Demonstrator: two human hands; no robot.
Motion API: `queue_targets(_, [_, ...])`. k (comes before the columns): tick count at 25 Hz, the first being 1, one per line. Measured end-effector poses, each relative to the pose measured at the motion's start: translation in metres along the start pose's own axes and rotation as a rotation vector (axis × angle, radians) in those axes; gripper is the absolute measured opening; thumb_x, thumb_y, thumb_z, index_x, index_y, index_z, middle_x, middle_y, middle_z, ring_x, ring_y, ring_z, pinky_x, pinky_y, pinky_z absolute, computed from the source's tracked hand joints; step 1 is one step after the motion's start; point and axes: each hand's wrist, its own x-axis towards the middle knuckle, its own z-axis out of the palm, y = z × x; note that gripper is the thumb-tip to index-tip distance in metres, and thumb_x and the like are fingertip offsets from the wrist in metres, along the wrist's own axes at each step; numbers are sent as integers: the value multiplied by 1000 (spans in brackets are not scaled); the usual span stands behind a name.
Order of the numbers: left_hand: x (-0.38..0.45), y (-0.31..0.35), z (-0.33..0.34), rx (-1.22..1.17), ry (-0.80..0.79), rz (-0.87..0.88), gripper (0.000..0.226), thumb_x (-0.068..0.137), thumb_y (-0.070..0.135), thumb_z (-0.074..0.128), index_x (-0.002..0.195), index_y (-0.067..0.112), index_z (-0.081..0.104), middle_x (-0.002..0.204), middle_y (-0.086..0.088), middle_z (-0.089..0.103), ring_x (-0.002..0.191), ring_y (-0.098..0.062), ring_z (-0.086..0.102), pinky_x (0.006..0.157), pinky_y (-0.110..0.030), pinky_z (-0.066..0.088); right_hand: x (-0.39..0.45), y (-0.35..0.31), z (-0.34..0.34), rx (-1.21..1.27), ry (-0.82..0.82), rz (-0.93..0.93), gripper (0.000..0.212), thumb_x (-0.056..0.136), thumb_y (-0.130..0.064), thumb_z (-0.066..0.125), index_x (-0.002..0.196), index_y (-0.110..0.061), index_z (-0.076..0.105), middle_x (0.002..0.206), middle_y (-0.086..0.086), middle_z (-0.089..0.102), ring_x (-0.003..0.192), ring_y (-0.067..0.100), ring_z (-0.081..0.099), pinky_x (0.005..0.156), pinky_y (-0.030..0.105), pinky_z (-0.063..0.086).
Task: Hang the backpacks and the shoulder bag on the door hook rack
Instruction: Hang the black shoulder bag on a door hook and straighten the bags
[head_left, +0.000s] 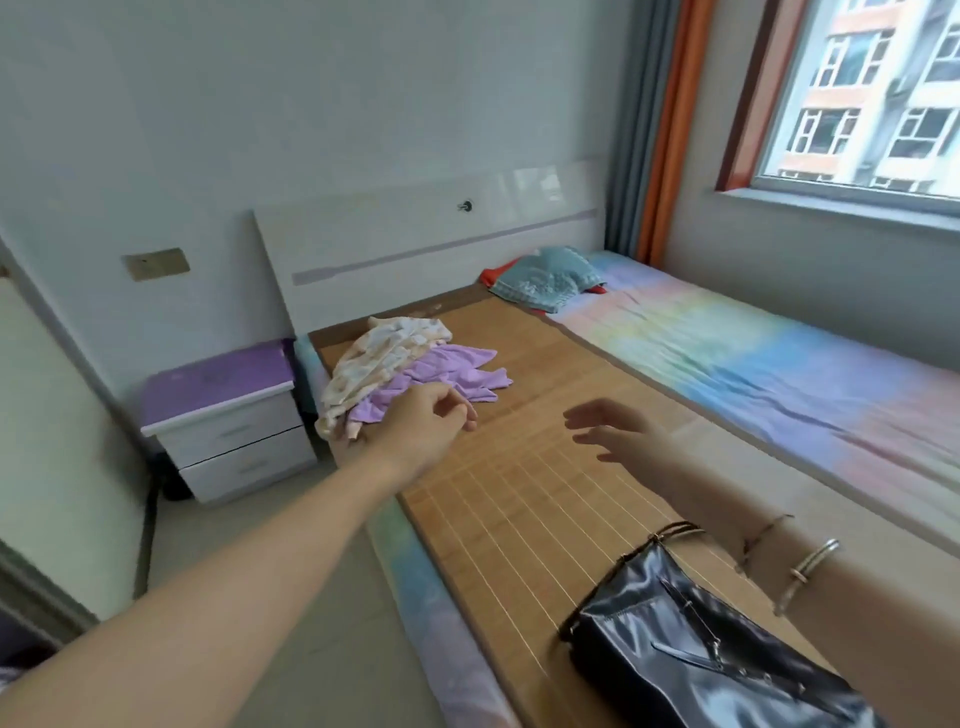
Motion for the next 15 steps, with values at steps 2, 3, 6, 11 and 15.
queue_targets(2, [50, -9, 38, -4, -131, 27, 27, 89, 9, 50, 68, 22, 60, 73, 6, 69, 94, -24, 68, 89, -39, 52, 24, 34, -16, -12, 92, 74, 30, 89, -1, 43, 103, -21, 60, 113, 3, 64, 99, 15, 61, 72, 21, 45])
queue_targets(3, [72, -11, 55, -14, -193, 48, 27, 89, 8, 50, 67, 22, 60, 72, 7, 68, 94, -26, 68, 89, -41, 52, 34, 48, -24, -2, 142, 110, 30, 88, -1, 44, 103, -22, 61, 111, 1, 65, 98, 14, 62, 72, 20, 45])
queue_targets(6, [130, -20, 109, -22, -385, 88, 27, 87, 8, 49, 67, 22, 60, 73, 5, 70, 89, -33, 68, 86, -49, 53, 54, 85, -43, 29, 274, 247, 29, 88, -3, 44, 103, -23, 60, 111, 1, 64, 97, 12, 62, 74, 23, 45])
queue_targets(11, [184, -24, 202, -18, -666, 126, 22, 90, 14, 50, 74, 21, 64, 79, 2, 72, 86, -23, 69, 79, -40, 56, 55, 147, -69, 34, 446, 461, 29, 90, -3, 43, 111, -13, 60, 113, 4, 65, 103, 18, 61, 80, 25, 47])
queue_targets(15, [181, -37, 274, 27, -826, 123, 19, 92, 15, 49, 82, 19, 65, 85, 3, 72, 87, -15, 67, 73, -24, 52, 31, 204, -82, 42, 536, 601, 27, 90, -4, 43, 107, -15, 60, 111, 4, 66, 105, 19, 62, 76, 23, 46])
